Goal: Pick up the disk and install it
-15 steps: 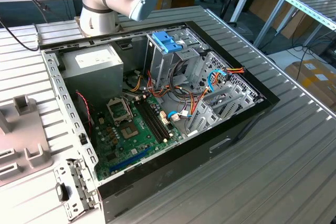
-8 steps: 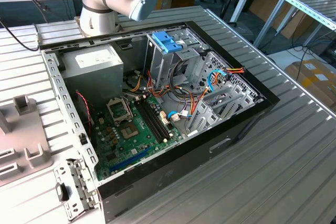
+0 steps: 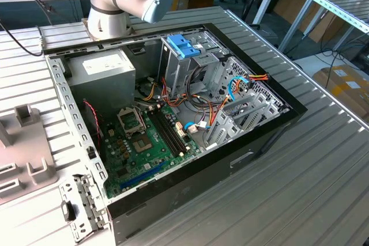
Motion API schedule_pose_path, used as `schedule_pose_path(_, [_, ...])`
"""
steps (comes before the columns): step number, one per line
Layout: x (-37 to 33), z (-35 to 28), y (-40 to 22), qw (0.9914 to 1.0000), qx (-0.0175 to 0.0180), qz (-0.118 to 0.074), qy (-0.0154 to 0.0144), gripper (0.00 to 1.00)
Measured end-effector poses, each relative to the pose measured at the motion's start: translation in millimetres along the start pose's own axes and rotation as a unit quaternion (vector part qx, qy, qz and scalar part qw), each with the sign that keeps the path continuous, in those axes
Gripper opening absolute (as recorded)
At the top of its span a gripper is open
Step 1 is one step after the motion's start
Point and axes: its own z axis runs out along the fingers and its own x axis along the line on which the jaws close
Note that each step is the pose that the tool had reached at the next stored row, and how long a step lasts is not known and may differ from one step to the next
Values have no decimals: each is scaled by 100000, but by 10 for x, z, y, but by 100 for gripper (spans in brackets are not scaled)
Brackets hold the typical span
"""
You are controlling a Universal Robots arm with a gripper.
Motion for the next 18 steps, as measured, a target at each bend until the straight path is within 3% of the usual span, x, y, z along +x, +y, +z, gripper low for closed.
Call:
schedule_pose_path(13, [0,0,0,99928,138,-3788,150,11])
schedule_pose_path(14, [0,0,0,99846,203,-5535,222,11])
schedule_pose_path(16, [0,0,0,99499,365,-9981,395,11])
schedule_pose_path(18, [0,0,0,99457,379,-10391,412,11])
